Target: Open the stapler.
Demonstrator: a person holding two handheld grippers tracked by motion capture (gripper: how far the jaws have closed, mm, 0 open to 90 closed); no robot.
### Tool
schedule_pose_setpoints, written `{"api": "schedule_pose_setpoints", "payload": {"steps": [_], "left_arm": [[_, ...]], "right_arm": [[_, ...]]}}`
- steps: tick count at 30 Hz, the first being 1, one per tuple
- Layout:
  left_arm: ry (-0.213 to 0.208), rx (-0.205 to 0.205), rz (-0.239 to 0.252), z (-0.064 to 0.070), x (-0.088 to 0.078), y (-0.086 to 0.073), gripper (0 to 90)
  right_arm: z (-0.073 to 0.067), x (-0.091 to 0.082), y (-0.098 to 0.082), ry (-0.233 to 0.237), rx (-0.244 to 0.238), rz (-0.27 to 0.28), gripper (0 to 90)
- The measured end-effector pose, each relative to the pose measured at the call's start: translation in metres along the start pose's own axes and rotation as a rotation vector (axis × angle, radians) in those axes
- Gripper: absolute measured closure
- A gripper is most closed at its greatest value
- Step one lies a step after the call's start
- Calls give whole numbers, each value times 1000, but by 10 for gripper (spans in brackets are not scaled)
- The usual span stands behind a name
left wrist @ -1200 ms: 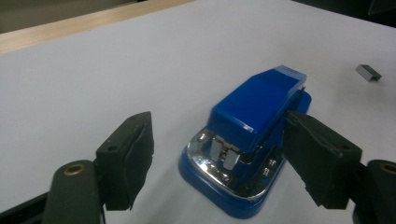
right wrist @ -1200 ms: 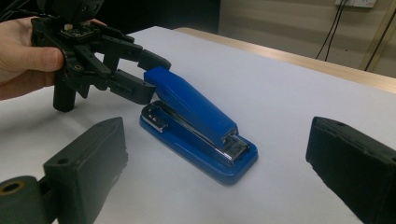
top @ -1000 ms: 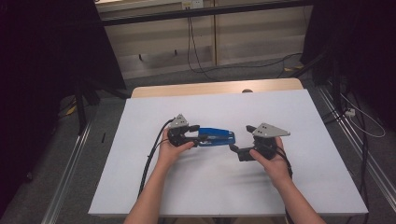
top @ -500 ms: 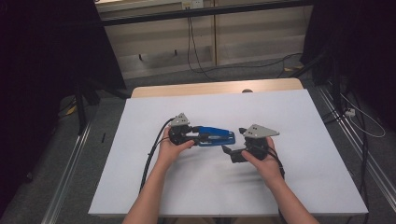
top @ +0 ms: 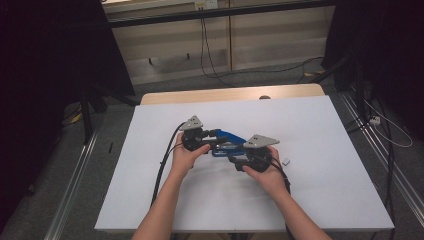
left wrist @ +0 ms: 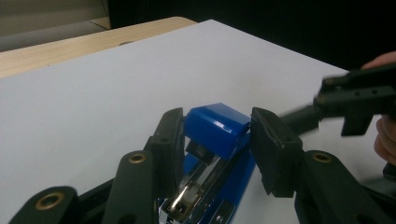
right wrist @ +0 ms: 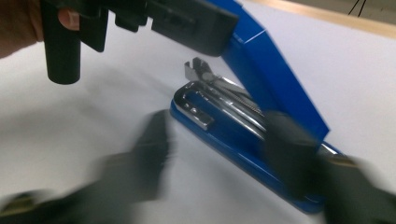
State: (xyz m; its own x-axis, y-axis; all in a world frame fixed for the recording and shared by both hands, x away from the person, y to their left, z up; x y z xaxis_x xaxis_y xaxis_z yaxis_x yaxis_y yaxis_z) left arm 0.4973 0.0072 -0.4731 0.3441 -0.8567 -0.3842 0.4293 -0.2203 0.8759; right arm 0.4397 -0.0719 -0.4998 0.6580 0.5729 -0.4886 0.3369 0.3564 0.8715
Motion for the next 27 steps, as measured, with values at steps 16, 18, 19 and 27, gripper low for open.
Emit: {"api": "schedule_pose_setpoints", "payload": {"steps": [16, 18, 19, 27], "left_arm": [[2, 2, -6, 4, -1, 3, 571], [5, 0, -5, 4, -1, 3, 571], [5, 1, -4, 4, -1, 3, 571], [8, -15, 1, 3, -1, 3, 570]], "right_arm": [[-8, 40, 16, -64, 103, -27, 900], [-6, 43, 17, -75, 126, -28, 900], [-5, 44, 17, -88, 128, -30, 900], [-5, 50, 23, -116, 132, -15, 900]]}}
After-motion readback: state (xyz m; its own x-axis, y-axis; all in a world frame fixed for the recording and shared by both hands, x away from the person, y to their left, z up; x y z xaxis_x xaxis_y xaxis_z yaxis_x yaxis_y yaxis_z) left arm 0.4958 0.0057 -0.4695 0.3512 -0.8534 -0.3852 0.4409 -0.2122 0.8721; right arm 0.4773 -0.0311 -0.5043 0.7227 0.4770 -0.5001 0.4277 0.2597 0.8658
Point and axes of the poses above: each handheld gripper's, and its own axes: x roughly forward along the jaws, y roughly out of its top, z roughly to its right, the point moved 10 cm from there along x, roughly forward along the jaws, and after that the axes turned 7 degrees about -x, right-handed, at the moved point
